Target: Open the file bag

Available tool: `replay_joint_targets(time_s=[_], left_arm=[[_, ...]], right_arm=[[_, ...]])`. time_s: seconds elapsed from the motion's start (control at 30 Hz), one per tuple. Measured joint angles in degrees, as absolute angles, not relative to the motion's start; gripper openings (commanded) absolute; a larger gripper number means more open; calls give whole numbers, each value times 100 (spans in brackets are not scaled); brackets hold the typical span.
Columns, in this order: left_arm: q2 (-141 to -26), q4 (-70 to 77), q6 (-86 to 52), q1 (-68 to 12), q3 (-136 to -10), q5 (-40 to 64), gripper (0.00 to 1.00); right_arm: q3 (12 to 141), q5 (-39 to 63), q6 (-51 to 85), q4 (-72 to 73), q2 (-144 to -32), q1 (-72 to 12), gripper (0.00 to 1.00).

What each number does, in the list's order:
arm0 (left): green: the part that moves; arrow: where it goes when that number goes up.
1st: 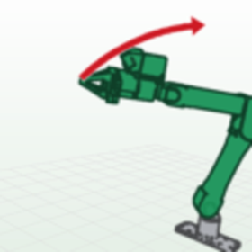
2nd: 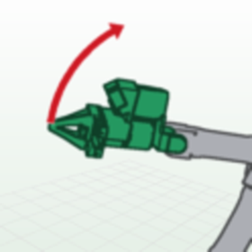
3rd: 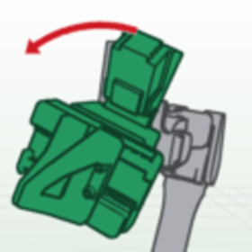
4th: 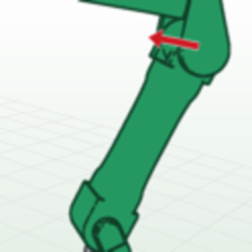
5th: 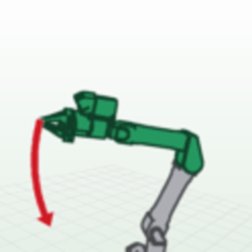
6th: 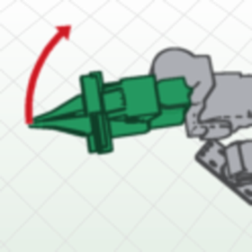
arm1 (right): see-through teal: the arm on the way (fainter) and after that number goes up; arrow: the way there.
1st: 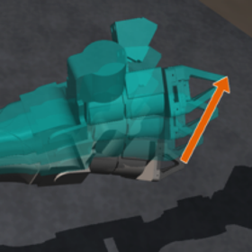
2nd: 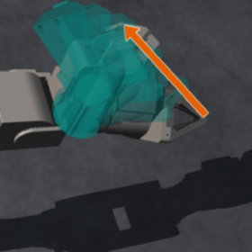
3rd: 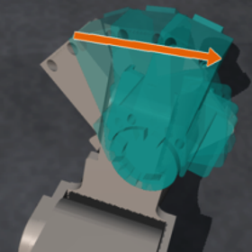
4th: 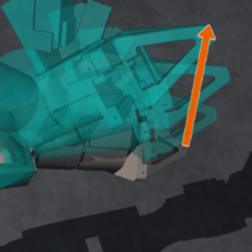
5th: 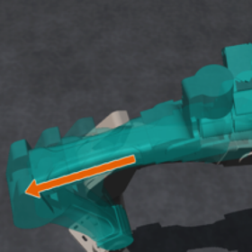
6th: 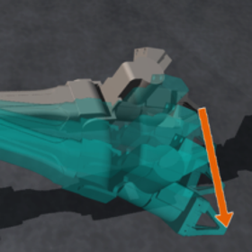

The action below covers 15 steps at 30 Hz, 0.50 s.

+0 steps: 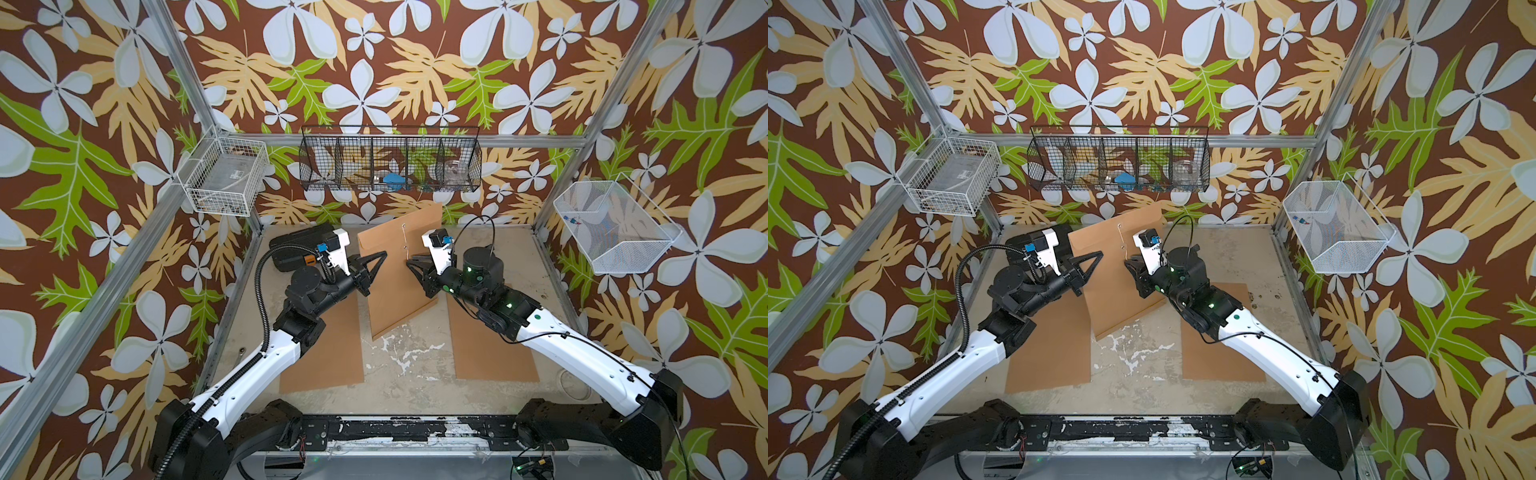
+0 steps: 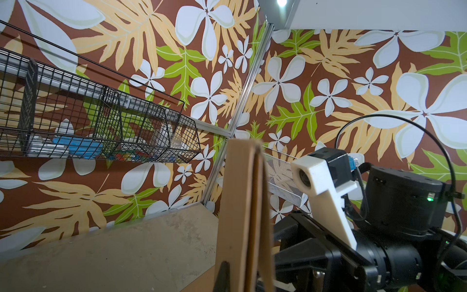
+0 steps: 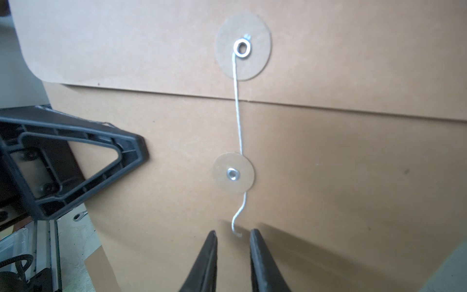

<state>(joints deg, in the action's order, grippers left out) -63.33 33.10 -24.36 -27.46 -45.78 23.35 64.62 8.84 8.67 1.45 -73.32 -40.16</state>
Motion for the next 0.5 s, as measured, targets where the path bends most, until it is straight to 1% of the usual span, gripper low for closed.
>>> replay_joint_targets(time_s=[0.27, 0.5], left_arm=[[-6333, 3323, -2436, -2746, -4578, 2412, 0], [-6333, 3326, -2436, -2746, -4578, 2447, 0]], right_arm=[[6490, 878, 854, 169, -7417, -4016, 26], [6517, 862, 849, 187, -7470, -4016, 23]])
